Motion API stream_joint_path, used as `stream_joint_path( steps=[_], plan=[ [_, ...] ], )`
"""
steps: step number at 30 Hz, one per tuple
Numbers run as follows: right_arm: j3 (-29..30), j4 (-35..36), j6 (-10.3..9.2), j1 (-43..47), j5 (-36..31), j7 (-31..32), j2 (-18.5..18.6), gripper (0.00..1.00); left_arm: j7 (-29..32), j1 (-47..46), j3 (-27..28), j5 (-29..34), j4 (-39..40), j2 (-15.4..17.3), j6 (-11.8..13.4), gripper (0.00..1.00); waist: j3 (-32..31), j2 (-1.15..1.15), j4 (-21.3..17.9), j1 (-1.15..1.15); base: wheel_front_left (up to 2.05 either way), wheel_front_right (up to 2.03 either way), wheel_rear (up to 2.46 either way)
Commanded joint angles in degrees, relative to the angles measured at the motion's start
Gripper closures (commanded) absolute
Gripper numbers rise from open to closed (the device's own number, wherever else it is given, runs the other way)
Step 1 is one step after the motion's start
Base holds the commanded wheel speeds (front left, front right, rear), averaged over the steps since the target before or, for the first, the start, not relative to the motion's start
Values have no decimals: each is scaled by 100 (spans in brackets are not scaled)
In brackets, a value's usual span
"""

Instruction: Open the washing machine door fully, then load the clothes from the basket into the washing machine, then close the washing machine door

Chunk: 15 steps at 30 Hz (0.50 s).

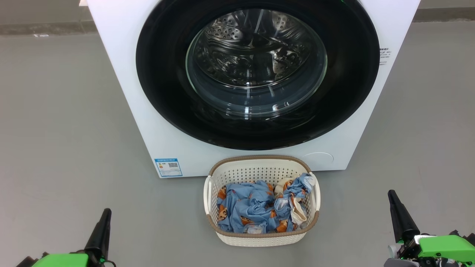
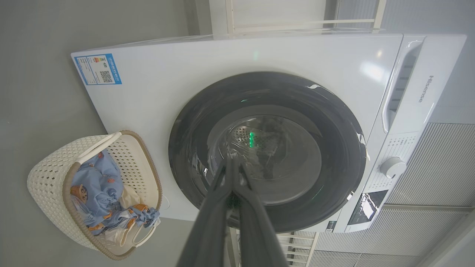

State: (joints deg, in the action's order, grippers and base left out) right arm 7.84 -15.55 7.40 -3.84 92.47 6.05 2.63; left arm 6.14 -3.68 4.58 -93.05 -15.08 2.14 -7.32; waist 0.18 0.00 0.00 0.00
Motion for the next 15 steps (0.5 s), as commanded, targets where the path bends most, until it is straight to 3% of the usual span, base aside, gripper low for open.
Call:
stream_joint_path(
  steps=[1,2,3,15],
  plan=[
    [-129,153,9,-235,-32,46,25,100,39,-251,199,92,104,74,-17,100,0,0,0,0,0,0,0],
    [-129,153,9,-235,-32,46,25,100,39,-251,199,92,104,74,-17,100,0,0,0,0,0,0,0],
    [0,0,0,0,0,0,0,0,0,0,0,0,0,0,0,0,0,0,0,0,0,0,0],
    [-97,-247,1,135,-31,-96,-48,0,-131,180,-99,79,-133,-77,1,0,-10,0,8,12,0,0,0]
  ],
)
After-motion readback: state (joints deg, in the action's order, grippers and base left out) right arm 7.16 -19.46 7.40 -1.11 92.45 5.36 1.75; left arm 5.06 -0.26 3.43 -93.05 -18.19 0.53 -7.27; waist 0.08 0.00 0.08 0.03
